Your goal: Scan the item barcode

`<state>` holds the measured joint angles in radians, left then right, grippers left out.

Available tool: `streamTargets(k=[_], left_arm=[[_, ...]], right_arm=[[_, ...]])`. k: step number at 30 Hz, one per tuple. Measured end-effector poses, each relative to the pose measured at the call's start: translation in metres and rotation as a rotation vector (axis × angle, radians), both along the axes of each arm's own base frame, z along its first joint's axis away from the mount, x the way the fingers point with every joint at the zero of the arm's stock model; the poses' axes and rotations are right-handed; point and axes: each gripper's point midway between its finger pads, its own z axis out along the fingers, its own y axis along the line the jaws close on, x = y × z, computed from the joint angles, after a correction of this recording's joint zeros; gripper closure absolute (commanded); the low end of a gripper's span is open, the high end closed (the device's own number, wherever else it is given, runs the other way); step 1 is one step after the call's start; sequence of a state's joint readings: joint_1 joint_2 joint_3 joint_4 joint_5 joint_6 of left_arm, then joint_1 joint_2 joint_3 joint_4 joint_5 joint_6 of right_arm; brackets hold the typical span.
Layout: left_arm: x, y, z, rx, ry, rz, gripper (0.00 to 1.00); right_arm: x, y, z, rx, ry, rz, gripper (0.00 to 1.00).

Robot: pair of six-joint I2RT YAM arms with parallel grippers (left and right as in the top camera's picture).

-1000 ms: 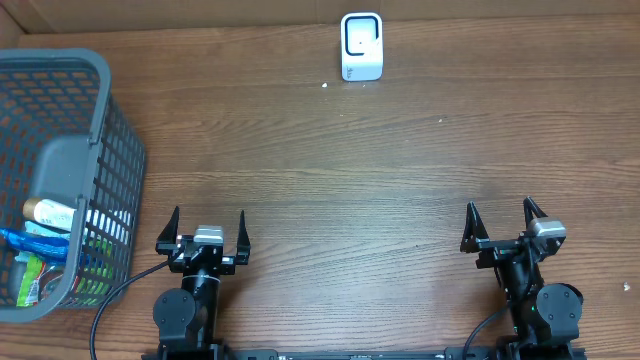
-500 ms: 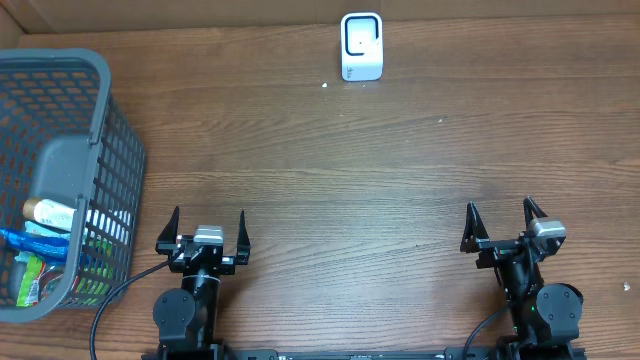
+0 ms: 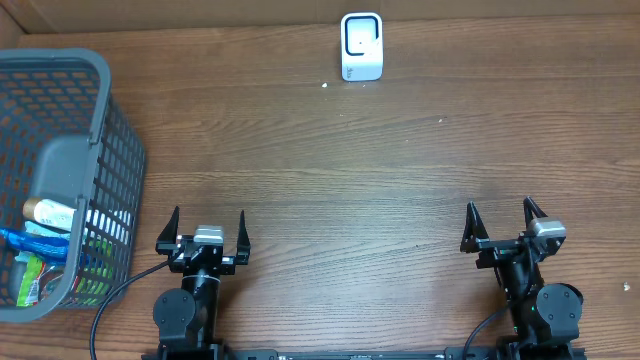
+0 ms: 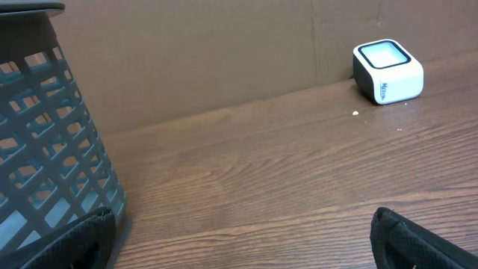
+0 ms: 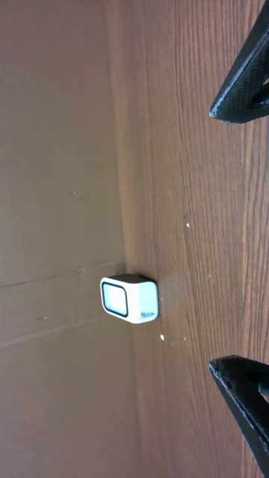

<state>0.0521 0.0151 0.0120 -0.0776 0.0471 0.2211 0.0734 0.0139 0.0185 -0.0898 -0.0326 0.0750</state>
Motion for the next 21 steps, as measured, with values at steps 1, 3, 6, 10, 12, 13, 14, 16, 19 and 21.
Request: streamTargets(k=[1,3,6,10,12,13,14,16,19,21], left_arm=[[0.0000,0.0000,0.0000,0.000,0.000,0.000,0.00],[0.0000,0.0000,0.0000,0.000,0.000,0.000,0.00],[0.0000,0.0000,0.0000,0.000,0.000,0.000,0.00],[0.0000,0.0000,0.0000,0.000,0.000,0.000,0.00],[0.0000,0.0000,0.0000,0.000,0.000,0.000,0.00],[0.0000,0.0000,0.0000,0.000,0.000,0.000,0.00],[0.0000,0.0000,0.0000,0.000,0.000,0.000,0.01],[0.0000,0.0000,0.0000,0.000,0.000,0.000,0.00],[0.0000,0.0000,0.0000,0.000,0.000,0.000,0.00],[0.0000,0.0000,0.0000,0.000,0.000,0.000,0.00]], right_arm=[[0.0000,-0.0001,0.0000,0.000,0.000,0.000,0.00],[0.0000,-0.0001,0.0001,0.000,0.000,0.000,0.00],[0.0000,-0.0001,0.0001,0.000,0.000,0.000,0.00],[0.0000,0.0000,0.0000,0.000,0.000,0.000,0.00],[0.0000,0.0000,0.0001,0.000,0.000,0.000,0.00],[0.0000,0.0001,0.0001,0.000,0.000,0.000,0.00],[0.0000,0.0001,0.0000,0.000,0.000,0.000,0.00],[0.0000,0.0001,0.0001,0.000,0.000,0.000,0.00],[0.0000,0.0000,0.0003,0.000,-0.001,0.000,0.00],[0.0000,0.0001,0.0020,0.001,-0.008,0.000,0.00]])
